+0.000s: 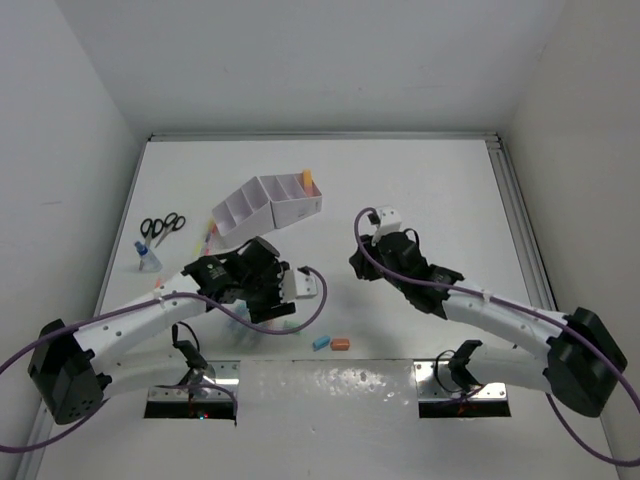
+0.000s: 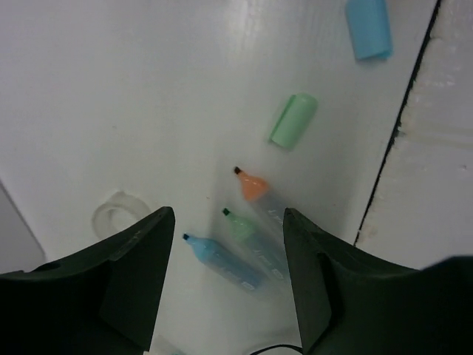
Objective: Sort the stationery into containers
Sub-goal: Pick up the pen from the center of the board.
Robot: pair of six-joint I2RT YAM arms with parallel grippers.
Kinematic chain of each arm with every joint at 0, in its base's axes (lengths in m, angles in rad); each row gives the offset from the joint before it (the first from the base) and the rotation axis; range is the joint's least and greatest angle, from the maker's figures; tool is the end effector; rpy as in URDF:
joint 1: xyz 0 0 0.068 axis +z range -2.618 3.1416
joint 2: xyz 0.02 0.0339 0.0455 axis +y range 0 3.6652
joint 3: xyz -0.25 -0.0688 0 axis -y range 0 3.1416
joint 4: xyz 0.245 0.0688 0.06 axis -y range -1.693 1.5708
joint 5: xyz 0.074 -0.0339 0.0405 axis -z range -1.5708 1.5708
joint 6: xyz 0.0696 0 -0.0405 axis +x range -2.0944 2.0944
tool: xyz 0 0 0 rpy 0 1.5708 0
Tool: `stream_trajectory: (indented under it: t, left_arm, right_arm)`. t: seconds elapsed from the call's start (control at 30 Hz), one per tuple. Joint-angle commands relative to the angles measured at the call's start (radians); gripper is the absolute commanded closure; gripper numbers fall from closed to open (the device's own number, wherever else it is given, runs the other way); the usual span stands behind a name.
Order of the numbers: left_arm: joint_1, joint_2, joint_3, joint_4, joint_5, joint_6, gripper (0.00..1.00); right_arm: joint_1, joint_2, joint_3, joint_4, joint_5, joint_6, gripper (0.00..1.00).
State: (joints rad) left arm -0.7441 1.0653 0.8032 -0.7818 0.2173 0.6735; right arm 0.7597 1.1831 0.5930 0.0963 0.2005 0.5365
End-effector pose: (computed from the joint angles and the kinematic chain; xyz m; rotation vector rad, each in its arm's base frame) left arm 0.1535 -0.1617 0.2040 1.7548 1.9288 -0.3089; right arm 0.2181 0.1881 0.1911 -0.1087 2.1048 0.5900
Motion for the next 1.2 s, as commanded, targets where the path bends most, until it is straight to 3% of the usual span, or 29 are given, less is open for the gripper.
stream_trajectory:
  t: [0.0,0.03,0.07,0.17,0.33,0.47,0.5,0.63,0.7,0.83,1.17]
  left_arm:
    - [-0.078,0.002,-0.057,0.048,-0.089,-0.112,0.42]
    - [-0.087,0.005,-0.062,0.082,-0.208,-0.156,0.56]
    - [-0.09,0.007,-0.062,0.146,-0.266,-0.239,0.61]
    - [-0.087,0.013,-0.02,0.254,-0.439,-0.417,0.6]
    - [-0.102,0.019,0.079,0.211,-0.43,-0.774,0.58]
    - [-0.19,0.036,0.067,0.159,-0.561,-0.859,0.64]
    - [-0.193,0.059,0.071,0.158,-0.552,-0.859,0.63]
    - [-0.195,0.172,0.138,0.07,-0.54,-0.991,0.46]
    - [-0.192,0.212,0.159,0.015,-0.523,-1.029,0.43]
    - [-0.163,0.239,0.123,-0.049,-0.418,-1.142,0.42]
    - [-0.166,0.228,-0.051,-0.036,-0.417,-1.243,0.43]
  right_arm:
    - [0.053,-0.106,-0.047,-0.053,0.204,0.101,0.67]
    - [0.067,-0.155,-0.079,-0.069,0.233,0.118,0.67]
    - [0.078,-0.178,-0.097,-0.093,0.287,0.143,0.67]
    - [0.124,-0.273,-0.147,-0.177,0.356,0.198,0.67]
    - [0.191,-0.393,-0.2,-0.325,0.488,0.295,0.66]
    - [0.243,-0.491,-0.234,-0.4,0.543,0.376,0.66]
    - [0.248,-0.499,-0.239,-0.411,0.559,0.387,0.66]
    - [0.268,-0.52,-0.243,-0.464,0.577,0.419,0.64]
    - [0.274,-0.516,-0.242,-0.474,0.579,0.43,0.64]
    - [0.279,-0.504,-0.245,-0.478,0.58,0.43,0.63]
    - [0.277,-0.52,-0.274,-0.491,0.562,0.438,0.63]
